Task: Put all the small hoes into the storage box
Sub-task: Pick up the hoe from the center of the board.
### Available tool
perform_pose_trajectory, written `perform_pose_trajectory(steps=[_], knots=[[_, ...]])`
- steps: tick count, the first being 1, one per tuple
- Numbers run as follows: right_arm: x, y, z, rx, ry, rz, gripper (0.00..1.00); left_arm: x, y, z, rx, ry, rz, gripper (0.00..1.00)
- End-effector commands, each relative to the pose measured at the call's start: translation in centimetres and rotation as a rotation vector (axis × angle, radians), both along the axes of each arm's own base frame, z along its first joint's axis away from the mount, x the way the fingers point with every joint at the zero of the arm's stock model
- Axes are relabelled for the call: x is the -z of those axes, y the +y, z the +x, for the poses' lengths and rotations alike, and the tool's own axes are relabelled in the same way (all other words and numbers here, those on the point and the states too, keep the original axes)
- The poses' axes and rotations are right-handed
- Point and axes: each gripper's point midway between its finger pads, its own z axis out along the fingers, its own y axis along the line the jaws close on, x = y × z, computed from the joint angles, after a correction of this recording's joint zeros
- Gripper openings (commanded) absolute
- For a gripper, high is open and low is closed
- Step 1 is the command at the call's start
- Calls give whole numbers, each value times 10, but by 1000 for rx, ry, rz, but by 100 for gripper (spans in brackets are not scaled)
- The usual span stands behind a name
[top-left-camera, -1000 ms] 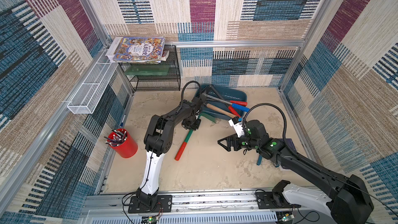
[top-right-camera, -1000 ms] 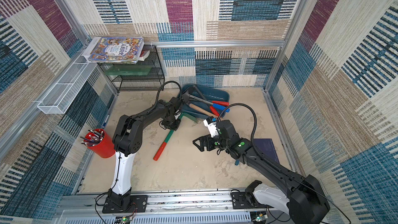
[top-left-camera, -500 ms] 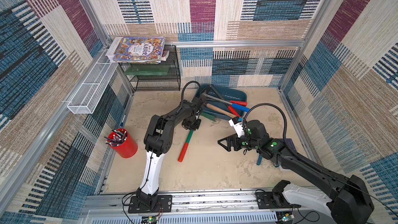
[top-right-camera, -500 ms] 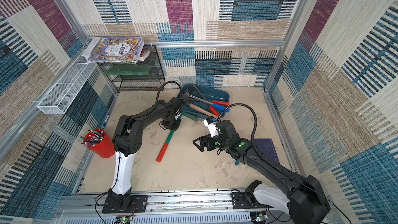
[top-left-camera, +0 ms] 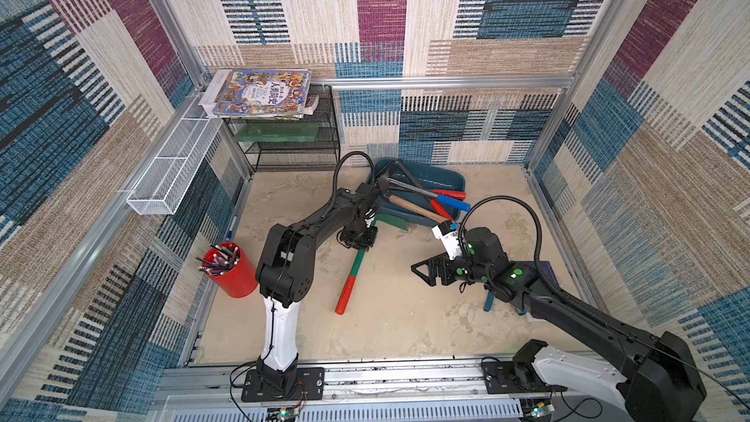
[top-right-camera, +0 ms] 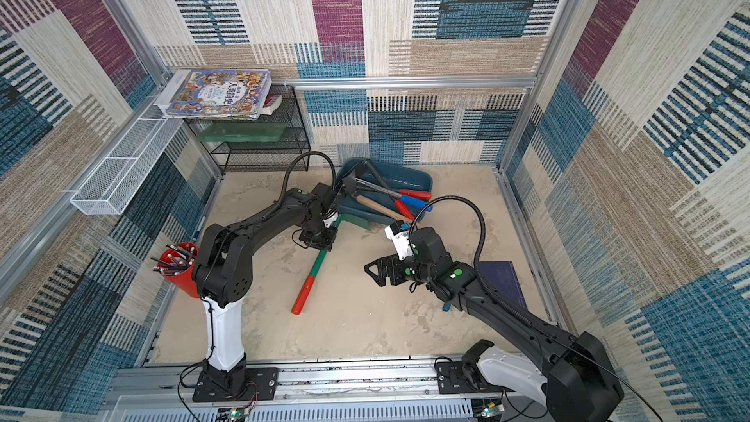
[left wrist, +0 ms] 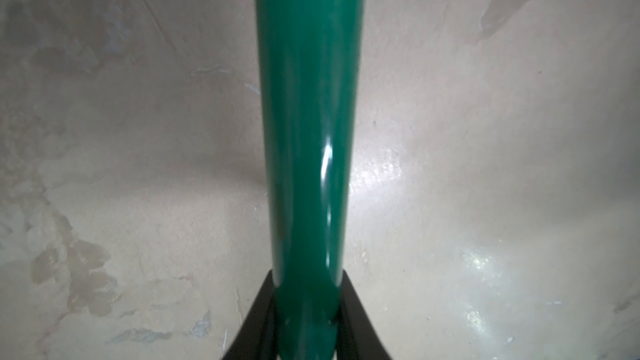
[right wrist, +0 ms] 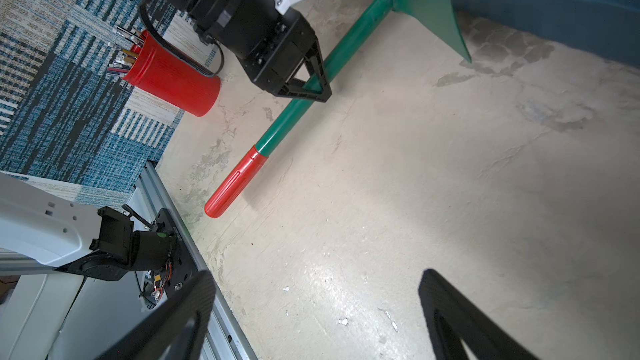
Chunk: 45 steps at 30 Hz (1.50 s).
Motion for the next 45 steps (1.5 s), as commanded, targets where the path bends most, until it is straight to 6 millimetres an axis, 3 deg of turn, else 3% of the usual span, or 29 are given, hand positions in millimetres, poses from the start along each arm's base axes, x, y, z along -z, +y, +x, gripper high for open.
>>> perform_pose_trajectory(steps=[1, 14, 45], knots=[[-5, 0, 3, 11, -17, 12, 96, -13, -13, 0, -28, -7, -85, 0], [-15, -10, 6, 57, -43, 15, 96, -45, -40, 2, -156, -20, -265, 0], [-53, -47, 19, 200, -117, 62, 96, -111, -109, 63, -497, -179, -751, 0]])
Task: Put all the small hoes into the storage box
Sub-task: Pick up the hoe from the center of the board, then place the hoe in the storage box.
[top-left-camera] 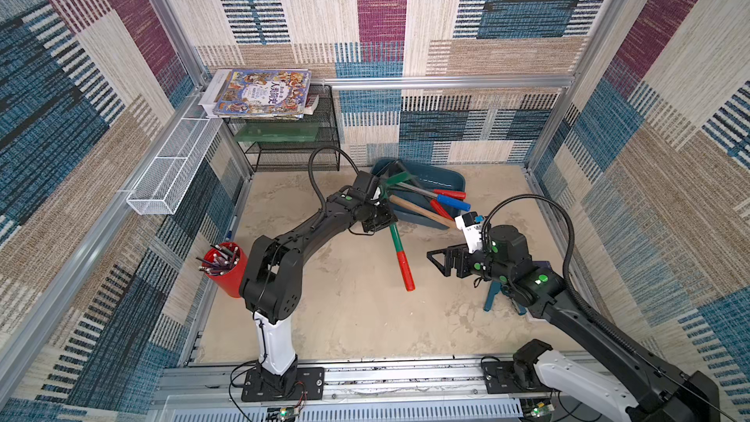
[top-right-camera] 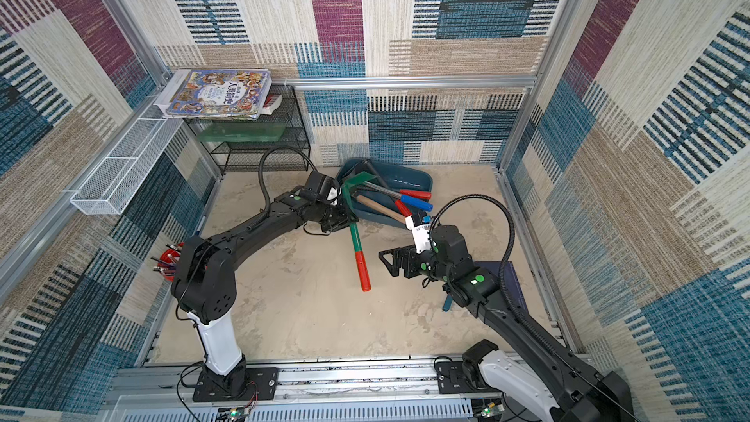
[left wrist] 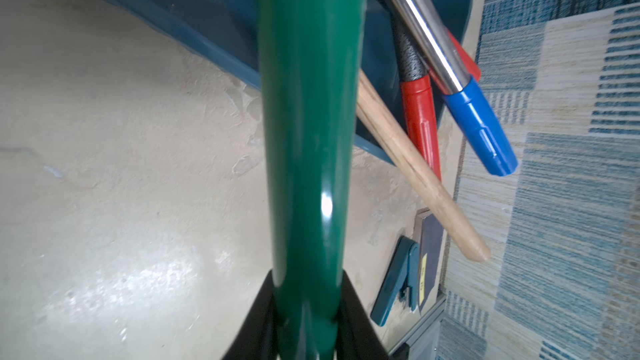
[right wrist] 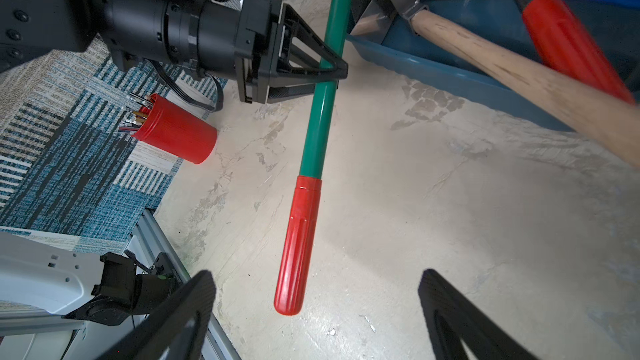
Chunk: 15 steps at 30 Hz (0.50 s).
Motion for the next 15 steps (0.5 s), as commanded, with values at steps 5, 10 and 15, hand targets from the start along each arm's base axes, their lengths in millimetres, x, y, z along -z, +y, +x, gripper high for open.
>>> perform_pose_trajectory(steps=[5, 10, 15], knots=[[-14, -12, 7, 66, -42, 7, 96, -38, -21, 27, -97, -81, -188, 0], [-15, -16, 8, 82, -46, 14, 96, -46, -26, 34, -150, -94, -239, 0], [-20, -19, 11, 104, -59, 26, 96, -43, -36, 39, -206, -74, -305, 0]])
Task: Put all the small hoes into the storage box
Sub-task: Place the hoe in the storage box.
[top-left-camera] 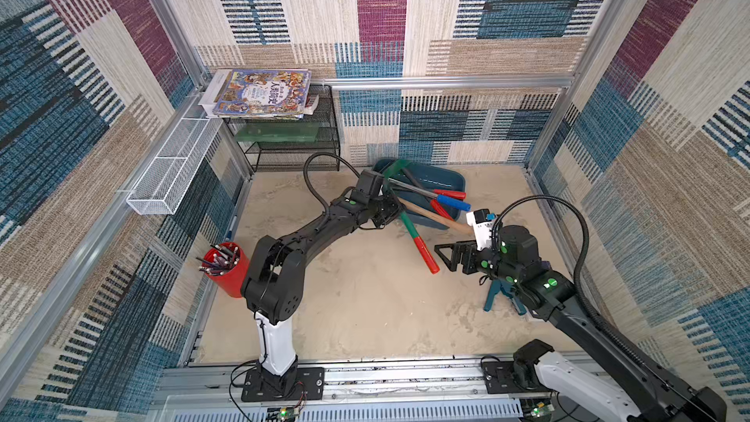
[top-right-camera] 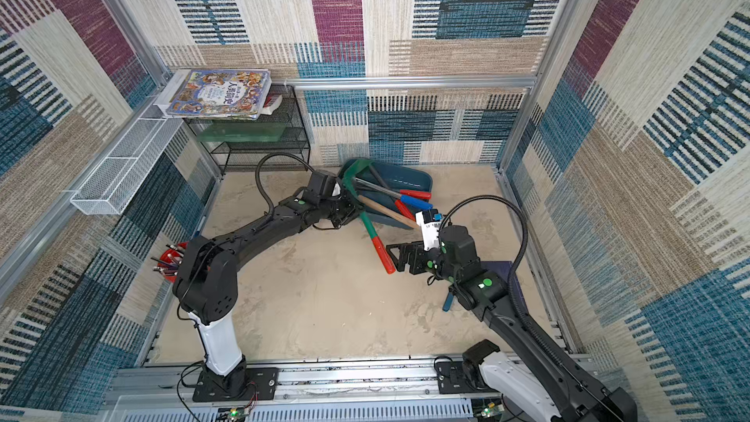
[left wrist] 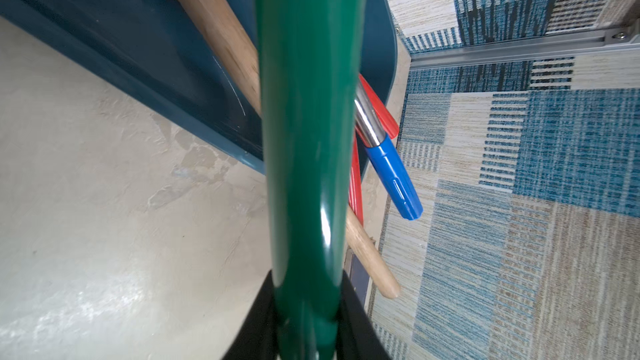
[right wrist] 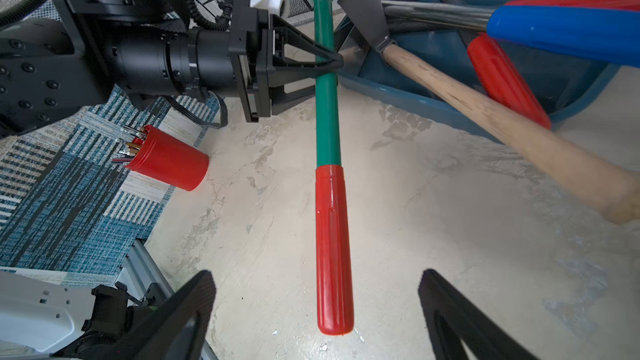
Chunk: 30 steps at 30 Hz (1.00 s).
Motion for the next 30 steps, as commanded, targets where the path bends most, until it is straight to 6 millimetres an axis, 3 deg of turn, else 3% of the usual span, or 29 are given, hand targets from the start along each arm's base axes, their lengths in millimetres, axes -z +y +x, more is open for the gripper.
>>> perform_pose_trajectory(steps=[1, 15, 30], knots=[[-9, -2, 5, 22, -25, 17, 96, -19, -12, 17, -67, -55, -114, 0], [-23, -7, 15, 69, -74, 21, 96, -27, -27, 34, -148, -58, -170, 0], [-23, -10, 15, 82, -68, 15, 96, -38, -41, 57, -298, -78, -309, 0]])
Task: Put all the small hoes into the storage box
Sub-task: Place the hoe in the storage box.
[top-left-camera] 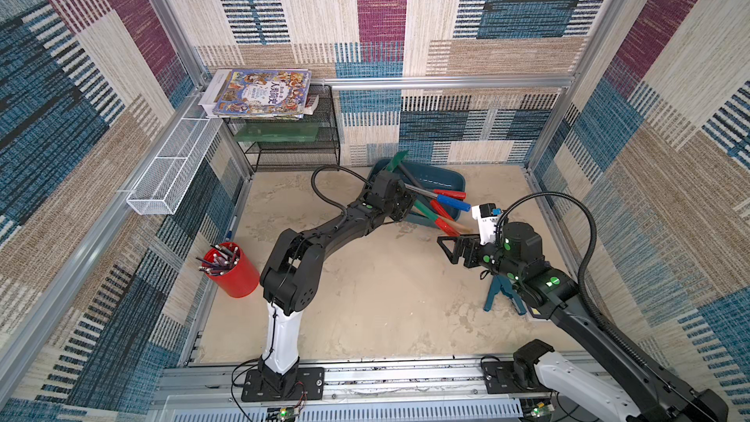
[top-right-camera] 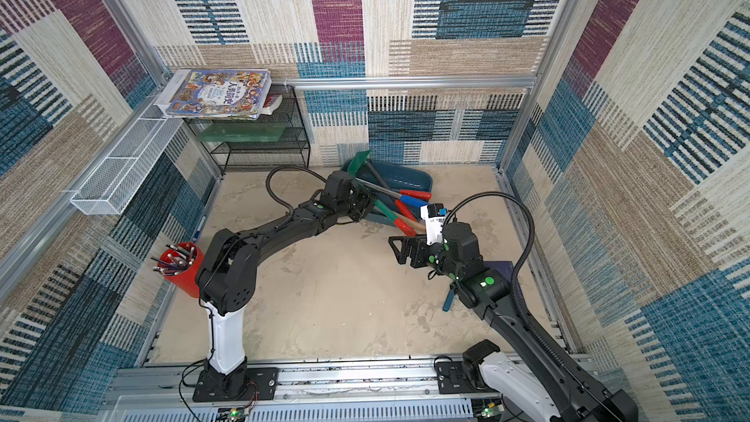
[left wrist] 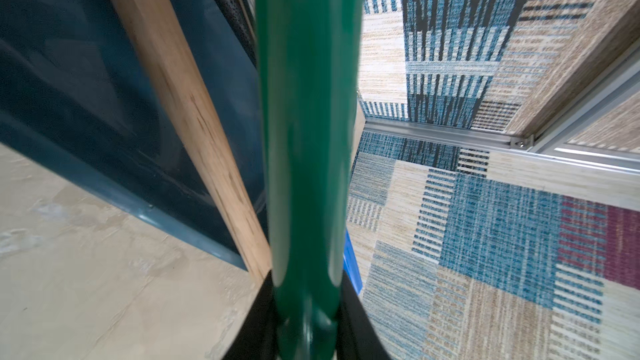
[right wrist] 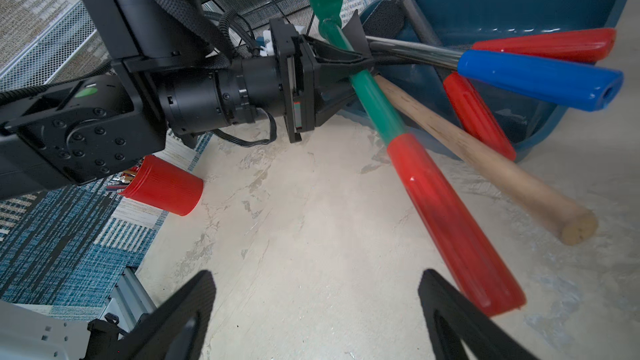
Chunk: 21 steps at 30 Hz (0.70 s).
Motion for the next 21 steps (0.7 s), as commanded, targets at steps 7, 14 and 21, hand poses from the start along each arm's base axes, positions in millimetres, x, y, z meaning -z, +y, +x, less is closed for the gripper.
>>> perform_pose_trajectory(steps=[7, 14, 21], knots=[[-3, -3, 2, 21, -16, 3, 96, -29, -11, 25, -83, -73, -166, 0], [2, -4, 2, 23, -5, -1, 96, -21, -21, 37, -116, -41, -259, 0], [4, -7, -1, 27, -6, 5, 96, -17, -16, 45, -179, -31, -260, 0]])
